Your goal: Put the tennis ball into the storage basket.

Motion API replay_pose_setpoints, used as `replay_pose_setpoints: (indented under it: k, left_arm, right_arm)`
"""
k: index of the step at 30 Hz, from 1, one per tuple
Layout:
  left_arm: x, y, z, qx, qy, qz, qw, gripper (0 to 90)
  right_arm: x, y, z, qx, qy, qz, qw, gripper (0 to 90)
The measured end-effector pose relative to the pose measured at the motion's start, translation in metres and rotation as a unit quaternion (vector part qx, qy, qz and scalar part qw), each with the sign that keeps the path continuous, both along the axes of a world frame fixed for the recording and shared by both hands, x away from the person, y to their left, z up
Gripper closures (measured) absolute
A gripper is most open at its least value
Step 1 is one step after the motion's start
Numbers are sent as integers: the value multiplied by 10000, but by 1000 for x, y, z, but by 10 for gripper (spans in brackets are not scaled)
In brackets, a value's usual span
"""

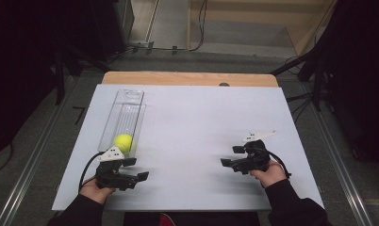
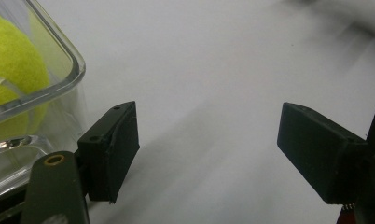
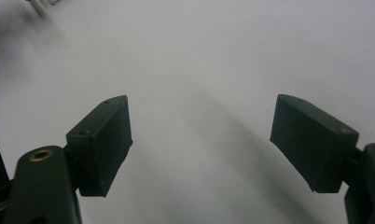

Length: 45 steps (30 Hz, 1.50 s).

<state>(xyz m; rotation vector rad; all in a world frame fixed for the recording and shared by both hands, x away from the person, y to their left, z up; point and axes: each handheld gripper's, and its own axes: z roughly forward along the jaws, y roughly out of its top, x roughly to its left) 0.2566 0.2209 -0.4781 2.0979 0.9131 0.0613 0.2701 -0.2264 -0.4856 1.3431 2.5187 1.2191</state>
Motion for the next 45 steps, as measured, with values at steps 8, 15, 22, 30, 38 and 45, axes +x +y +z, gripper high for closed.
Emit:
replay_pose_setpoints:
  k: [8, 15, 22, 30, 38, 45]
  left_arm:
    - [0, 0, 0, 11, -9, -11, 10000, 212]
    - [0, 0, 0, 41, -13, -23, 10000, 212]
    - [1, 0, -1, 25, -15, -23, 10000, 212]
    - [1, 0, 0, 25, -21, -15, 10000, 212]
    - [1, -1, 0, 31, -27, -41, 10000, 212]
    - [1, -1, 0, 35, -33, -48, 10000, 212]
  right_arm:
    - [-8, -8, -5, 2, 39, -52, 10000, 186]
    - [-16, -19, -8, 7, 55, -154, 9999, 186]
    - [-20, -33, -8, 108, 65, -310, 9994, 186]
    - [-24, -45, -9, 110, -9, -463, 9989, 185]
    - [-25, -52, -12, 31, -3, -590, 9983, 186]
    - [-24, -52, -12, -4, -24, -583, 9983, 186]
